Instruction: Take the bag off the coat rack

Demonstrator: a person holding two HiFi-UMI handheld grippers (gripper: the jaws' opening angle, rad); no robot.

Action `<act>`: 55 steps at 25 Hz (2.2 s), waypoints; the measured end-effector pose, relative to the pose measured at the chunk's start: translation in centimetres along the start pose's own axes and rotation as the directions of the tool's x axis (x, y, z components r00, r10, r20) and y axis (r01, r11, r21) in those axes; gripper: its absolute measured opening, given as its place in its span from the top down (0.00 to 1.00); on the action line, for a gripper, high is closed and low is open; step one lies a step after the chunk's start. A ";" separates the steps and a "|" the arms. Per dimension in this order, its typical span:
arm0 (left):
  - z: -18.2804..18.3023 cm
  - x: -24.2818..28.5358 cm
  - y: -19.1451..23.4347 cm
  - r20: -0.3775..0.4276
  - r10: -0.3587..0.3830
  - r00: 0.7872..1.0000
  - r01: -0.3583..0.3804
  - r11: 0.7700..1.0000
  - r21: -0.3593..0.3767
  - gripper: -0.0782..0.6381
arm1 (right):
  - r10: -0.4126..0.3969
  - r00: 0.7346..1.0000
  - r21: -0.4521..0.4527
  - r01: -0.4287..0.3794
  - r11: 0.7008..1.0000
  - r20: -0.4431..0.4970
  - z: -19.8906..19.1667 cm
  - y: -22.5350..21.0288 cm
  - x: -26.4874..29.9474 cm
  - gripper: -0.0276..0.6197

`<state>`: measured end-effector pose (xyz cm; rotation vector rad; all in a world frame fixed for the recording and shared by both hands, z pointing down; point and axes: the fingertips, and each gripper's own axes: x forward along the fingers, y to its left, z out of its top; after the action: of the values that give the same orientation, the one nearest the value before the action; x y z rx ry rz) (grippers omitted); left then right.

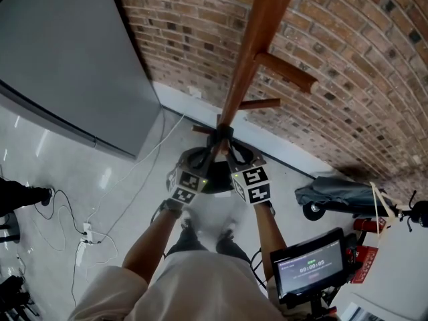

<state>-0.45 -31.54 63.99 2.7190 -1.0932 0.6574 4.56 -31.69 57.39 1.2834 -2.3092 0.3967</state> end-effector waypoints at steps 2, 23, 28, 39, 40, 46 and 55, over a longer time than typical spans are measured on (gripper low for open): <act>0.0 -0.1 0.0 -0.004 0.004 1.000 -0.004 1.000 -0.001 0.84 | -0.010 1.000 0.000 0.010 1.000 -0.001 0.0 -0.1 0.0 0.86; 1.1 -2.8 0.9 0.008 0.050 0.999 -0.049 0.997 -0.059 0.89 | -0.040 0.999 0.015 0.040 0.999 0.031 1.6 -0.6 -3.2 0.95; 2.6 -4.2 1.1 0.043 0.062 0.997 -0.060 0.996 -0.063 0.88 | -0.050 0.996 0.030 0.048 0.998 0.073 2.8 -0.7 -4.9 0.95; 7.0 -8.1 1.2 0.132 0.100 0.986 -0.093 0.994 -0.054 0.89 | -0.048 0.982 0.034 0.043 0.999 0.185 6.9 -0.3 -9.4 0.95; 7.5 -8.6 1.2 0.141 0.102 0.985 -0.095 0.994 -0.053 0.89 | -0.047 0.980 0.033 0.041 0.999 0.196 7.3 -0.2 -9.9 0.95; 10.1 -11.1 1.0 0.193 0.115 0.974 -0.107 0.993 -0.049 0.89 | -0.035 0.966 0.033 0.028 0.999 0.258 9.5 0.5 -12.6 0.95; 13.6 -14.5 0.3 0.265 0.112 0.958 -0.107 0.994 -0.031 0.88 | -0.023 0.938 0.022 0.016 1.000 0.346 12.4 1.6 -16.7 0.95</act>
<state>-5.28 -26.53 45.37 2.8078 -1.3082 0.2968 7.58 -24.56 38.04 1.4846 -2.5817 0.1966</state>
